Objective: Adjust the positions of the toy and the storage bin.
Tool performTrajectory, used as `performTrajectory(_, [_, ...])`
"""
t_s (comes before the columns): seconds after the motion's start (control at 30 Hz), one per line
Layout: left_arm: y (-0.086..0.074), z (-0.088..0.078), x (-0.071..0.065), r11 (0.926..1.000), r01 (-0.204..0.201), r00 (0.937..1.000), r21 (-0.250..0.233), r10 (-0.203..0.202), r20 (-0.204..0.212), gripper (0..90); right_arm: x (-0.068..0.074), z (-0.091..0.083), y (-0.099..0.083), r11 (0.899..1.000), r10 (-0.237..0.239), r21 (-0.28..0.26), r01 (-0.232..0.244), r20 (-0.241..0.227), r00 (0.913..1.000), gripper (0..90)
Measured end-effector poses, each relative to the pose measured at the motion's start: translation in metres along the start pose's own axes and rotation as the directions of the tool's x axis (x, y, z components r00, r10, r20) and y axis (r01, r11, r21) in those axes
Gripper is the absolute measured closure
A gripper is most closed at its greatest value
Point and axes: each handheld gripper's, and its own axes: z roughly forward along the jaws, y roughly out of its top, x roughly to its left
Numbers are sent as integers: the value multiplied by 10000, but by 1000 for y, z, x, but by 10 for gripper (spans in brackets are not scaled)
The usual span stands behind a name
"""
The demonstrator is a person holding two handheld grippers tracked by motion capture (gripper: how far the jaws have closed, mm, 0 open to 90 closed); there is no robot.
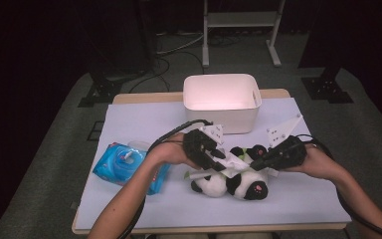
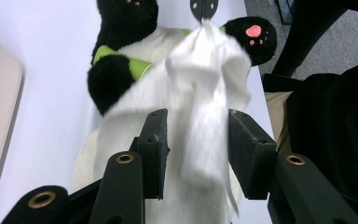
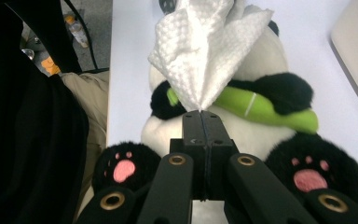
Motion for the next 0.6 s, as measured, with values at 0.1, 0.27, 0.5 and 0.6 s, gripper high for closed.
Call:
performTrajectory(0.1, [-5,-3,1,9999,105,9999,-72,-105,-59,595,-1,-5,-4,9999,102,45,-102,56,9999,895])
performTrajectory(0.27, [-11,-7,1,9996,259,9995,-97,-261,-160,591,-1,-14,-12,9996,228,156,-231,220,9995,895])
performTrajectory(0.5, [-18,-11,2,9990,423,9990,-144,-425,-132,602,2,-26,-26,9982,569,166,-575,377,9977,895])
performTrajectory(0.6, [-20,-12,2,9988,467,9988,-176,-469,-125,601,2,-29,-31,9979,594,243,-605,453,9972,895])
